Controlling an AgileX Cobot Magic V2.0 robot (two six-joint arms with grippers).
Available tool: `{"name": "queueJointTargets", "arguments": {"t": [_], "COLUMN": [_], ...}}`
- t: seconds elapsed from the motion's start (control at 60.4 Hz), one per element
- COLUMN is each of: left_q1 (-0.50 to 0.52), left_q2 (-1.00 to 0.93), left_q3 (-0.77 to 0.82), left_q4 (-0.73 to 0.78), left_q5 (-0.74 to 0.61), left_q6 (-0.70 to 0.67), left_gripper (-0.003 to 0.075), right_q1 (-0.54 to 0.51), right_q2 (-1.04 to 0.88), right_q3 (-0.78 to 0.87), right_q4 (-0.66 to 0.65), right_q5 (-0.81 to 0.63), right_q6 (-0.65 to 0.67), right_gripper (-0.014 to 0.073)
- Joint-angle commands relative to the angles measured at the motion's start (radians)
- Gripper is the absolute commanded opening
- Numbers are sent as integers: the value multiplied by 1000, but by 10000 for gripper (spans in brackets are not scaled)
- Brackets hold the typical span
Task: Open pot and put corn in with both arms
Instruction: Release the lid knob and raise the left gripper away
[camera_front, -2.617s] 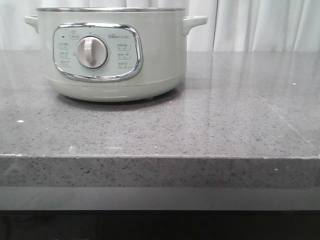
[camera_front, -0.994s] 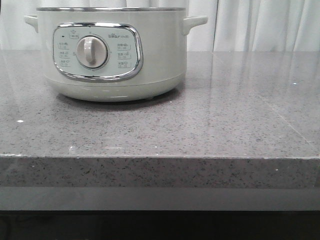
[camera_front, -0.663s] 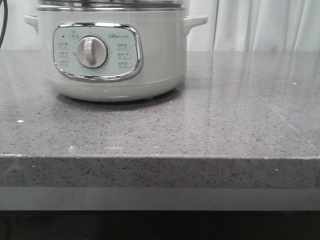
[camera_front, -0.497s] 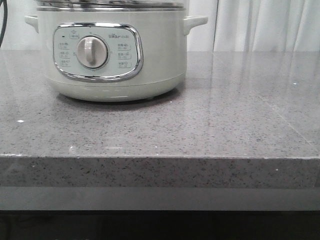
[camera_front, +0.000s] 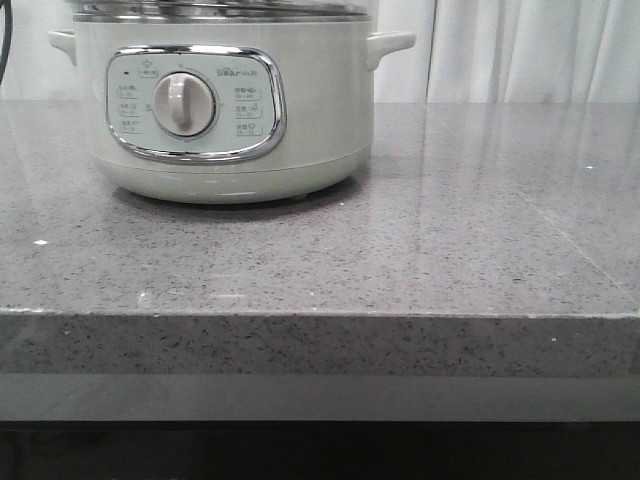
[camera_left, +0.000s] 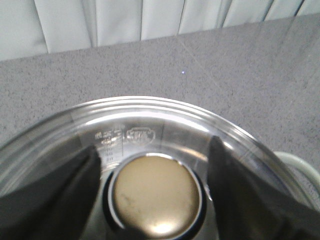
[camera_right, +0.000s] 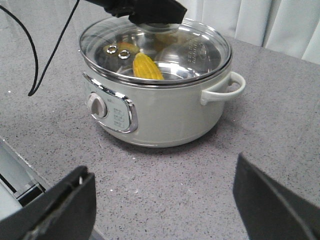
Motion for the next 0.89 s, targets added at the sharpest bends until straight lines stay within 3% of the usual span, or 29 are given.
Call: {"name": "queueJointTargets", "arguments": {"t": [0.0,0.331,0.563,0.878], "left_q1": [-5,-5,-5,-5], "left_q2": [-55,-150,-301,-522], "left_q3": [-41,-41,-38,208], "left_q4": [-10,-5,57,71], "left_q5": [-92,-49,188,195], "left_q6": [1,1,1,1], "left_gripper": [552,544,544,544], "right_q1": [-4,-4,-4,-4], "right_q2": [-5,-5,-5,-5], "right_q3": [-26,-26,-26,-26], "right_q4": [-7,-7,-7,-7], "right_q5": [-83,-83,-83,-83], "right_q6": [-1,-1,-1,-1], "right_gripper": [583,583,583,583]}}
